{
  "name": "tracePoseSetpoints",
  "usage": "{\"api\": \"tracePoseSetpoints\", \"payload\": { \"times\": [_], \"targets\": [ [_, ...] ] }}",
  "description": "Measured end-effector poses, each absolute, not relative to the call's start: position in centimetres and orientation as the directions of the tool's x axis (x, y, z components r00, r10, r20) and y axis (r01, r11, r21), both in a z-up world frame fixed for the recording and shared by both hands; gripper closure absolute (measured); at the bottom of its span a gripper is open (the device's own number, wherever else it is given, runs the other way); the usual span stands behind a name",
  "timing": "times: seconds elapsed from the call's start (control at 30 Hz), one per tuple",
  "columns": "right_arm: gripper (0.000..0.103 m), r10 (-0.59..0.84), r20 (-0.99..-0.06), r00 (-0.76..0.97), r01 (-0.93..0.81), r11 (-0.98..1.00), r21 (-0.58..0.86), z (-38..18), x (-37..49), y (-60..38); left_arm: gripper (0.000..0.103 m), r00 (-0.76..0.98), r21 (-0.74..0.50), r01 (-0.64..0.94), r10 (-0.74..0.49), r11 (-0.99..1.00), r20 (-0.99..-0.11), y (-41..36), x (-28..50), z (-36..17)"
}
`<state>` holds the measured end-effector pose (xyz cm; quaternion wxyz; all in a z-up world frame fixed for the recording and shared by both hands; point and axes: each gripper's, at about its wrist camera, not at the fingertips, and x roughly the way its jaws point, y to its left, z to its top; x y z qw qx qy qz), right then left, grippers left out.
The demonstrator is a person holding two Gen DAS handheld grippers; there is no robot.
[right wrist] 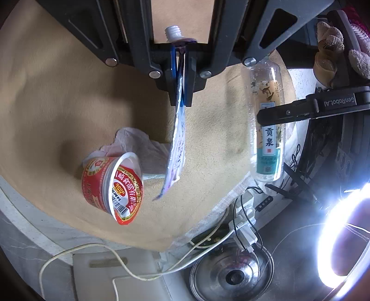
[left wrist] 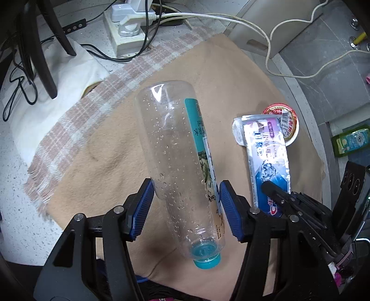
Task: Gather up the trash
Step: 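Carry the bottle and toothpaste tube down over the blue basket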
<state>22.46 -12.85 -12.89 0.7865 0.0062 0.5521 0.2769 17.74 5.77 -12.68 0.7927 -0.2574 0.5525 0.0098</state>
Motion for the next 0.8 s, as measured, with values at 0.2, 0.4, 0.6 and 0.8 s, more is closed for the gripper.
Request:
{"api": "tracePoseSetpoints", "payload": {
  "times": [0.2,0.4,0.6,0.8],
  "targets": [
    [0.101,0.442,-0.849,0.29,-0.377,0.868,0.323,-11.4,20.3,-13.6,0.043,0.397,-0.403,-0.261,-0.284,0.877,-0.873,7.3,15.0,-12.2],
    [0.101,0.446,-0.831,0.333,-0.34,0.879,0.335,-9.6,16.9,-14.3,0.044,0.39,-0.396,-0.205,-0.297,0.895,-0.872,8.6,12.1,-11.9],
    [0.101,0.448,-0.818,0.359,-0.335,0.88,0.335,-8.1,12.6,-13.9,0.044,0.391,-0.387,-0.152,-0.304,0.91,-0.869,9.5,9.2,-11.6],
    [0.101,0.443,-0.811,0.383,-0.326,0.886,0.33,-7.4,8.8,-12.6,0.045,0.397,-0.397,-0.12,-0.322,0.91,-0.859,10.6,6.5,-11.3]
  ]
}}
